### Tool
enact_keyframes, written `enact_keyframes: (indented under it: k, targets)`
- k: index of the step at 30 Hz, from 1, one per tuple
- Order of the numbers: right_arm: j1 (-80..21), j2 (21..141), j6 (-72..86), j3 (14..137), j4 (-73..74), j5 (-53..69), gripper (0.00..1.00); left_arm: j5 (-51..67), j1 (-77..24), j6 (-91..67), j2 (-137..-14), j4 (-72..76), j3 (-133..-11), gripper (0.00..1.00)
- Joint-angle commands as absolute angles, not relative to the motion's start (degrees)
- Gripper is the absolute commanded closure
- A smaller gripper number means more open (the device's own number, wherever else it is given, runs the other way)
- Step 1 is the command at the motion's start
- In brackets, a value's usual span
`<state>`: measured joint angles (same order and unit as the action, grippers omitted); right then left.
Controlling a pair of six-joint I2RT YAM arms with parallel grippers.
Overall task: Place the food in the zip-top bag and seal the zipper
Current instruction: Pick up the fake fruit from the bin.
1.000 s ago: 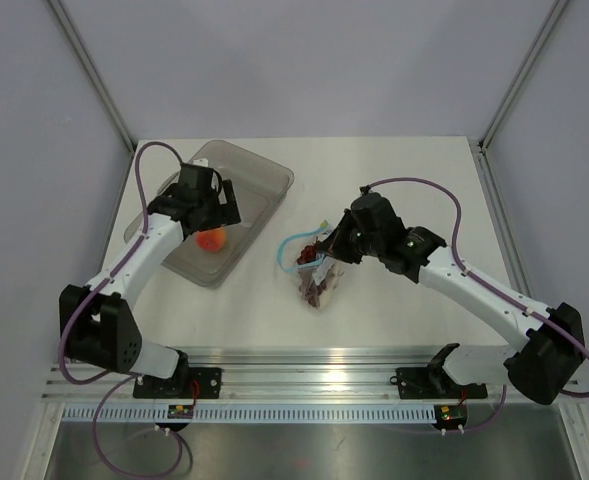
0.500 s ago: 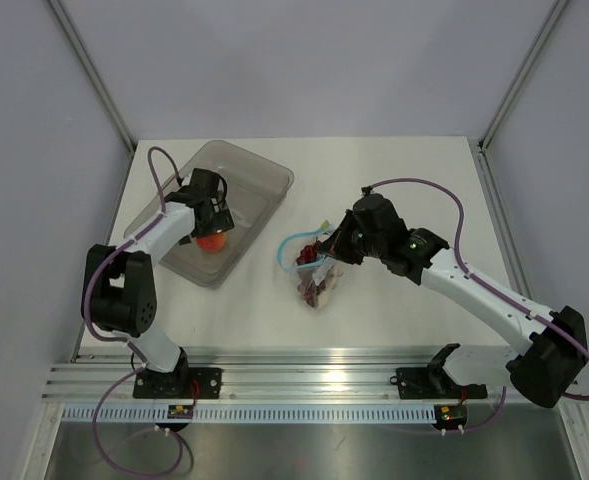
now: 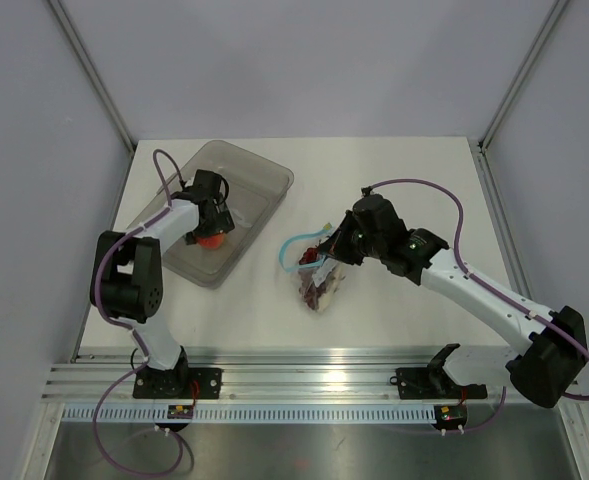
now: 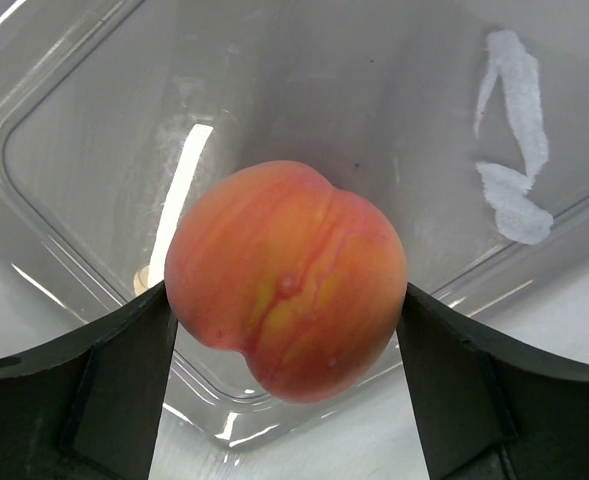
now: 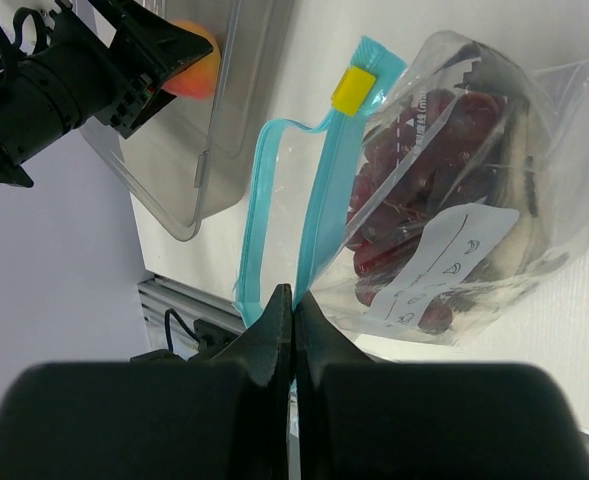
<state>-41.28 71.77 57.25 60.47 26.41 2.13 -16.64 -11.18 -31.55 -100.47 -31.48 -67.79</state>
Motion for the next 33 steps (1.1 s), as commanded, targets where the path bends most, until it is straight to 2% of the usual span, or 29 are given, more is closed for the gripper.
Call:
enact_keyframes:
  k: [1, 12, 17, 20, 24, 33]
  targets:
    - [-42.01, 71.63, 57.57, 61.26, 23.47, 1.58, 1.0, -14.07, -10.99, -30.59, -95.64, -29.09, -69.17, 0.46]
    - [-42.01, 76.19, 57.3, 63.01, 20.66, 3.51, 1.0, -10.55, -11.6, -26.37, -84.04, -31.2, -67.76, 0.49]
    - [-42.1, 83.57, 53.36, 71.09, 20.3, 6.94, 1.0, -8.09, -11.6, -24.61, -81.13, -33.74, -69.34, 0.49]
    - [-42.71, 88.84, 51.68, 75.84, 20.48, 8.87, 1.0, -3.18, -11.6, -24.0, -78.76, -35.5, -70.66, 0.5]
    - [-43.15, 93.94, 50.54, 79.88, 19.6, 11.07, 1.0, 9.71, -11.6, -22.68, -74.8, -36.03, -70.05, 0.52]
    - [-43.07, 99.58, 45.79, 82.62, 13.9, 21.78, 1.0, 29.86, -11.69, -23.11, -70.84, -35.34, -67.42, 0.52]
